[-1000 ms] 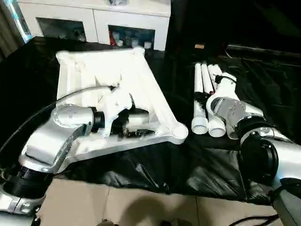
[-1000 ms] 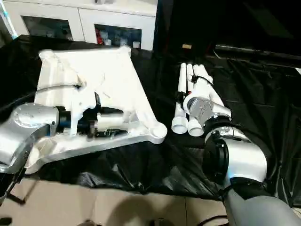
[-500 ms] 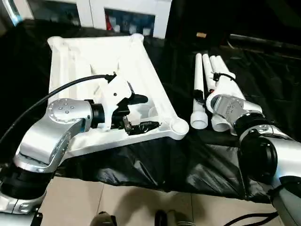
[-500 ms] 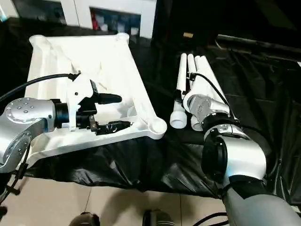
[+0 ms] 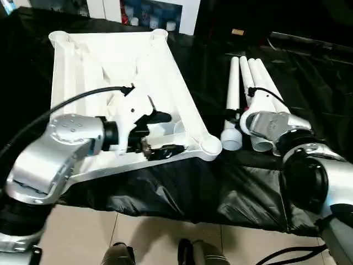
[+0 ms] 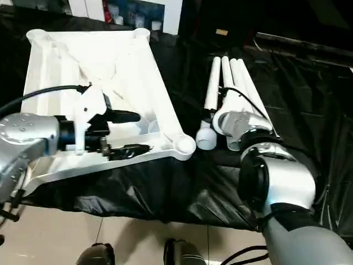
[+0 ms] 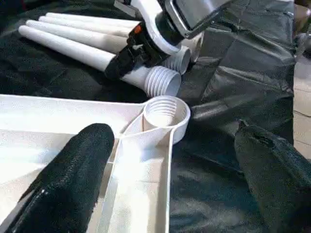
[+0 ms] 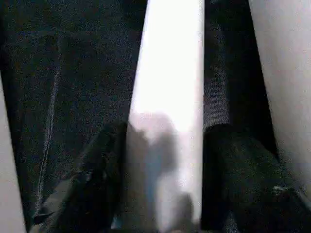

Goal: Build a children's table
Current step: Pick table leg

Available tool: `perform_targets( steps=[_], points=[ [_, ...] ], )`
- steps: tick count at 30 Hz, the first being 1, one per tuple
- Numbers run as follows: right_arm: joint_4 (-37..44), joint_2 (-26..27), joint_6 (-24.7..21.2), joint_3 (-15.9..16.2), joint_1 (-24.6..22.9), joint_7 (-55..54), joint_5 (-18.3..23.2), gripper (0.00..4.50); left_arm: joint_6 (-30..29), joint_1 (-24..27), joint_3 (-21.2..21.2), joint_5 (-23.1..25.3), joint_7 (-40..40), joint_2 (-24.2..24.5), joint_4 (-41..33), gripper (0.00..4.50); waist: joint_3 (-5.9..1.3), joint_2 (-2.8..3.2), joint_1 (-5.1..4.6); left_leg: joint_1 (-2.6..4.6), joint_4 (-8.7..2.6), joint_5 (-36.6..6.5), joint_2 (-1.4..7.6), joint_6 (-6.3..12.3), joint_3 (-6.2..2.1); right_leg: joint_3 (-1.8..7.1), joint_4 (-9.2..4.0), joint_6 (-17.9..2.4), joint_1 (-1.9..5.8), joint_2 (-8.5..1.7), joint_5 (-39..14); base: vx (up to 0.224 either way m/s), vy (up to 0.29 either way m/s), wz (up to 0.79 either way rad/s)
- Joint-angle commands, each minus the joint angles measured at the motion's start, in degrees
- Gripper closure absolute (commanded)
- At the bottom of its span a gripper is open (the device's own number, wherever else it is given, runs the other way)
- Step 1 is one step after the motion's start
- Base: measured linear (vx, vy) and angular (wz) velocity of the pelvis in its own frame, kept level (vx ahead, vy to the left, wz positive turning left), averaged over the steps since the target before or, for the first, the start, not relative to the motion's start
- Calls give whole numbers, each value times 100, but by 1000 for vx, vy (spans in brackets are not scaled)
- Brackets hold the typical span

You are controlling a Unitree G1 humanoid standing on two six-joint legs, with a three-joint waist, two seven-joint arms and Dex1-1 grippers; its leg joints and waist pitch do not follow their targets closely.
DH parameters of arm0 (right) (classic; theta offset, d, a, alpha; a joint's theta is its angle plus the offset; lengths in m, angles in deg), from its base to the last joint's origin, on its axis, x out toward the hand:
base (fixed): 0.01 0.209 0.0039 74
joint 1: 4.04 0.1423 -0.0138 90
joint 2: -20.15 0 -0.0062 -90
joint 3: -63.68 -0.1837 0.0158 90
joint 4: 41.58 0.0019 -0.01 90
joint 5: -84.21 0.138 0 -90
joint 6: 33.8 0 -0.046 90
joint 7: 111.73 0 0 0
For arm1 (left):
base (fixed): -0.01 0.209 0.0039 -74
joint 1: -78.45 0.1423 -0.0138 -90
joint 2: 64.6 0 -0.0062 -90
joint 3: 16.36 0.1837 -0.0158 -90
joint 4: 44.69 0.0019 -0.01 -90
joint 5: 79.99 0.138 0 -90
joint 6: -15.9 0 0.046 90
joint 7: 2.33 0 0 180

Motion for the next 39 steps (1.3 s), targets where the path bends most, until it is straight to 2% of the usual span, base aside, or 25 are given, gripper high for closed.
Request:
perform_targets(
  steps=[1,7,12,13,15,16,18,19,20,21,22,23,24,27,28,29,30,31,32,33,34,35,37,38,39],
  points=[
    [-104,-104,-72,-111,39,-81,67,199,-59,-88,121,-56,51,53,-177,5,-438,88,-29,94,-414,-204,175,21,32,231,-289,-1392,389,-328,-376,0,0,0],
    [-83,-101,-133,-240,9,-37,121,254,-8,-137,164,-11,34,60,-78,5,-484,82,-26,87,-403,-169,177,24,35,232,-279,-1407,410,-331,-332,0,0,0],
    [-66,-68,-75,-377,22,-57,264,264,33,-176,159,11,9,38,51,5,-524,95,-14,77,-388,-67,167,50,41,230,-252,-1464,430,-321,-105,0,0,0],
    [-59,-59,-43,-402,32,-23,291,265,48,-178,141,14,-19,3,85,5,-589,137,0,90,-377,-18,173,44,30,227,-224,-1503,461,-334,-18,0,0,0],
    [-53,-48,-13,-435,43,11,303,265,69,-186,129,13,-48,-27,131,5,-594,118,-4,81,-367,60,168,84,42,222,-218,-1562,455,-320,163,0,0,0],
    [-33,-41,100,-568,60,77,400,265,179,-185,83,95,-294,-205,279,5,-708,205,17,96,-341,136,169,95,32,216,-180,-1645,502,-327,362,0,0,0],
    [-24,-42,149,-621,66,92,449,265,218,-188,65,131,-413,-286,341,5,-701,164,21,86,-335,184,171,159,44,214,-180,-1704,496,-316,565,0,0,0],
    [-8,-40,201,-698,84,161,537,265,331,-213,53,225,-599,-417,484,5,-788,205,51,86,-313,194,169,225,34,207,-156,-1794,532,-333,663,0,0,0],
    [-2,-40,217,-693,89,188,537,266,349,-217,47,238,-640,-450,503,5,-781,188,45,79,-310,183,168,252,39,207,-167,-1804,525,-329,665,0,0,0],
    [83,-42,392,-644,150,538,541,266,555,-258,-35,391,-1168,-862,715,5,-844,288,50,85,-282,182,175,267,27,198,-161,-1887,544,-340,762,0,0,0],
    [92,-41,412,-638,156,577,541,266,579,-263,-45,408,-1226,-908,742,5,-844,260,52,71,-282,147,183,308,33,194,-173,-1902,545,-335,762,0,0,0],
    [138,-37,505,-603,178,743,532,266,646,-286,-92,450,-1449,-1093,845,5,-859,273,76,62,-276,88,192,340,20,192,-169,-1950,562,-355,717,0,0,0],
    [253,-26,742,-496,201,1084,475,266,661,-337,-212,436,-1818,-1441,1051,5,-863,358,83,53,-260,29,191,366,18,192,-179,-2021,563,-361,752,0,0,0],
    [446,-14,814,-393,171,1494,479,266,617,-464,-464,286,-2247,-1928,1410,5,-887,388,117,43,-245,-179,180,448,1,184,-214,-2011,575,-366,404,0,0,0],
    [446,-14,814,-393,171,1494,479,266,617,-464,-464,286,-2247,-1928,1410,0,-887,372,111,42,-248,-229,172,454,10,181,-240,-1986,575,-358,287,0,0,0],
    [623,-1,742,-348,103,1758,523,266,547,-563,-659,99,-2392,-2177,1548,0,-888,373,121,48,-249,-288,180,434,5,176,-251,-1966,569,-368,154,0,0,0],
    [762,12,707,-297,37,1949,538,266,475,-655,-819,-62,-2493,-2363,1676,0,-893,459,123,49,-241,-447,164,380,7,171,-284,-1920,567,-351,-57,0,0,0],
    [1191,62,644,-150,-190,2382,584,266,332,-834,-1096,-314,-2696,-2634,1878,0,-899,506,145,62,-242,-486,167,375,-1,157,-296,-1907,549,-344,-108,0,0,0],
    [1253,69,628,-130,-223,2436,593,266,320,-856,-1126,-337,-2722,-2662,1901,0,-893,480,149,56,-243,-526,149,420,23,155,-338,-1872,557,-317,-105,0,0,0],
    [1950,150,454,7,-566,2802,771,266,212,-1020,-1357,-532,-2871,-2833,2068,0,-897,506,174,61,-239,-523,156,430,10,152,-332,-1858,562,-328,-79,0,0,0],
    [2460,213,287,74,-807,3049,937,266,118,-1135,-1533,-670,-2984,-2967,2185,0,-917,505,195,67,-248,-470,169,492,1,137,-330,-1829,571,-321,-4,0,0,0],
    [3024,258,124,215,-1075,3250,1086,266,111,-1206,-1649,-806,-3009,-3060,2241,0,-942,544,234,67,-249,-406,176,522,-26,120,-316,-1811,584,-341,9,0,0,0],
    [3980,302,-221,446,-1541,3583,1398,266,39,-1318,-1832,-1034,-3102,-3215,2314,0,-954,500,254,55,-249,-341,153,569,-23,109,-354,-1751,596,-332,-45,0,0,0],
    [4536,308,-431,566,-1819,3740,1611,266,-29,-1385,-1957,-1186,-3196,-3310,2364,0,-957,569,281,86,-248,-399,165,569,-26,102,-375,-1725,574,-333,-134,0,0,0],
    [4852,305,-535,629,-1982,3838,1750,266,-94,-1429,-2040,-1275,-3270,-3368,2407,0,-944,559,291,74,-253,-403,150,575,-26,97,-400,-1670,590,-319,-192,0,0,0]
  ],
)
